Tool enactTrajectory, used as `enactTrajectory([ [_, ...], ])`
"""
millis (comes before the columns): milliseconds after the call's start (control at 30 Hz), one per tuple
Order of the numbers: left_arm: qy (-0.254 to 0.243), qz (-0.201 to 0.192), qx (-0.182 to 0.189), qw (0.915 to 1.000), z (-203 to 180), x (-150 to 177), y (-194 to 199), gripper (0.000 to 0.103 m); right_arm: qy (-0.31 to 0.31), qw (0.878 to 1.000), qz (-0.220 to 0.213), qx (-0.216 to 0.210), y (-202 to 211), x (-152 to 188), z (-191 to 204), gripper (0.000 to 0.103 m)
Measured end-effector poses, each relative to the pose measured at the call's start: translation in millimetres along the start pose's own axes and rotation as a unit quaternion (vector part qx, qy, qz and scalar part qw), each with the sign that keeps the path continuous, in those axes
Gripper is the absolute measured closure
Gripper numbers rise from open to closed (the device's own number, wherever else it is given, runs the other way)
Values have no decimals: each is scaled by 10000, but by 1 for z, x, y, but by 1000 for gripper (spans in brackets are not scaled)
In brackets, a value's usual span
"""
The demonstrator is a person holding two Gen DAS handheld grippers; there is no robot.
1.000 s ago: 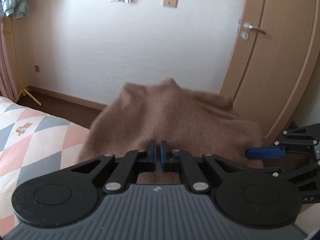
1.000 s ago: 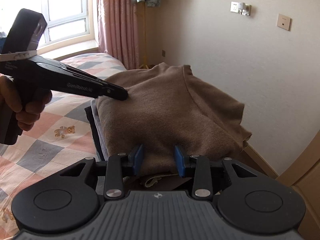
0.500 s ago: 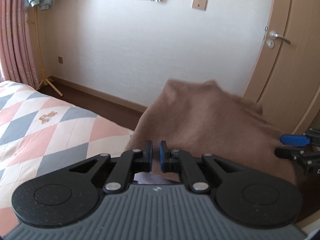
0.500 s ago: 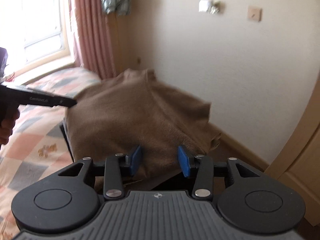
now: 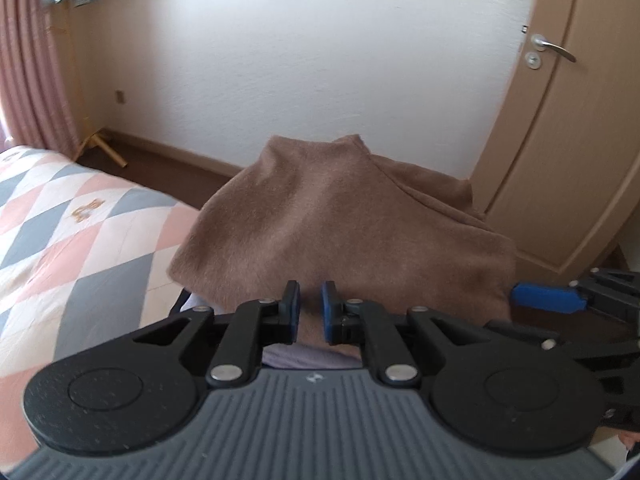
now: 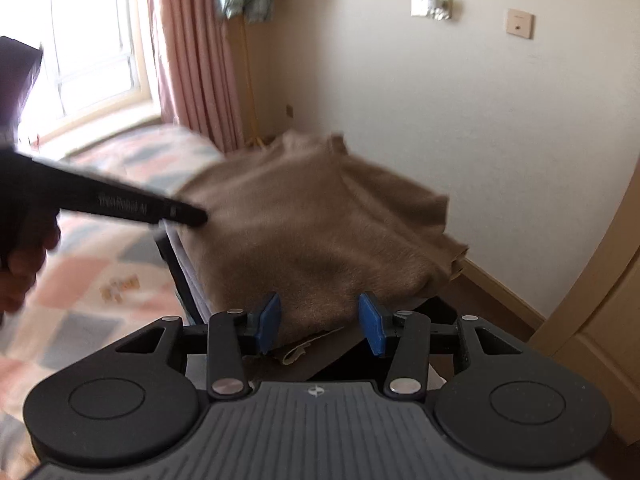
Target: Fold clothes
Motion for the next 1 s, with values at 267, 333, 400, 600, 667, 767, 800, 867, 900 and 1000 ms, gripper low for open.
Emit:
enactTrajectory([
  [267,267,231,-615,9975,-40,18,68,76,-860,9963,15,-55,70,19,-7,34],
  [333,311,222,-683,9969,-53,27,85,74,-888,9960,-44,-91,89,25,-6,31],
  [400,314,218,-765,9963,-66,35,100,73,-910,9958,-66,-95,108,30,-4,29],
  [600,330,60,-923,9952,-96,55,153,62,-974,9950,-192,-85,160,37,0,20],
  [667,395,3,-980,9944,-100,61,169,61,-918,9956,-196,-72,173,38,6,19],
  [767,482,-83,-1084,9929,-100,70,190,59,-821,9963,-216,-113,189,37,19,17],
  [800,508,-113,-1122,9923,-100,73,197,57,-782,9966,-230,-125,194,36,24,16],
  [867,581,-166,-1187,9911,-95,78,209,56,-711,9971,-250,-131,203,35,34,16],
  [900,618,-193,-1219,9904,-93,80,215,56,-694,9972,-253,-138,207,35,39,15],
  [1000,713,-263,-1288,9888,-86,86,231,54,-677,9973,-228,-145,215,33,51,13],
])
Point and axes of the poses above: each gripper's, at about its wrist camera, not at the fingertips, and y roughly against the way its jaws point, z to its left, x to its underside, the point moved 6 cm from there along -y, roughly the way its jaws point, and after that the axes turned 3 degrees about -z, right-handed, at the moved point
